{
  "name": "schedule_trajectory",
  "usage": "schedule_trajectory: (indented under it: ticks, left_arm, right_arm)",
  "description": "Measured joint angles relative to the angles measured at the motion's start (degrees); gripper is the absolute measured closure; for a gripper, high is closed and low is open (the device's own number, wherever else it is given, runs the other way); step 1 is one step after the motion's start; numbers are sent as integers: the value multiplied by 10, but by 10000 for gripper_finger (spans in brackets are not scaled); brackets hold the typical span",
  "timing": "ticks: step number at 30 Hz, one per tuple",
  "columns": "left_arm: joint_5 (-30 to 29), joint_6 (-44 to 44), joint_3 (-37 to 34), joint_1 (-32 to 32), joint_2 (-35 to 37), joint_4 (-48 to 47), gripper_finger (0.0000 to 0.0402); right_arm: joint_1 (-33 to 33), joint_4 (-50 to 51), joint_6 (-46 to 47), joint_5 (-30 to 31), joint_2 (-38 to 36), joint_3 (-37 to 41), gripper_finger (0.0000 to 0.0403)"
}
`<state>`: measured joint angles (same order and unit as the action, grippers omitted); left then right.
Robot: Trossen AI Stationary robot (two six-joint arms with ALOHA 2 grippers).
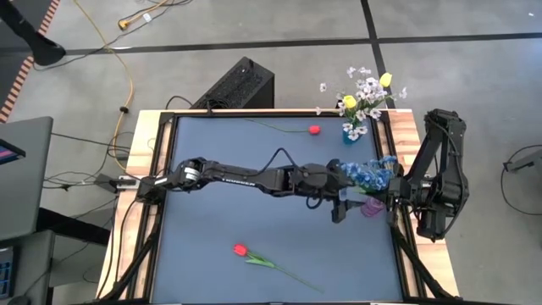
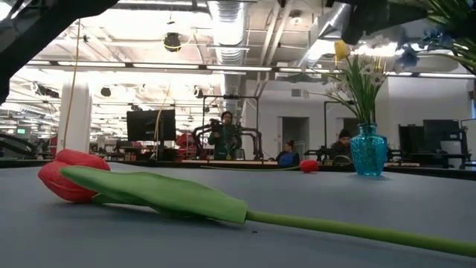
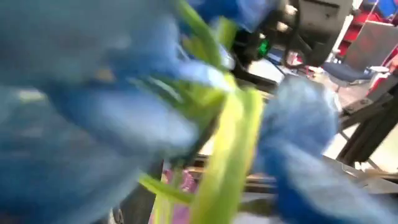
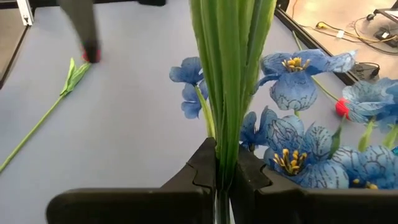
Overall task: Sort flowers into vase by color
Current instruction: Put the blue flowers into the violet vase
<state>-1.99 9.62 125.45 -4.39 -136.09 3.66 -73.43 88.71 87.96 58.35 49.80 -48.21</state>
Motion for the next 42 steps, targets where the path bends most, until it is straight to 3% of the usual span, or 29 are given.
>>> schedule_trajectory:
  ticks: [16, 28, 42]
  left_arm:
    - [17, 6, 0, 2, 0, 22, 112]
    - [56, 12, 0, 2, 0, 27, 211]
    - [27, 29, 0, 11, 0, 34, 338]
  right_arm:
    - [0, -4, 1, 0, 0, 0, 353]
    - [0, -5, 0, 1, 0, 0, 353]
    - [0, -11, 1, 2, 0, 0, 353]
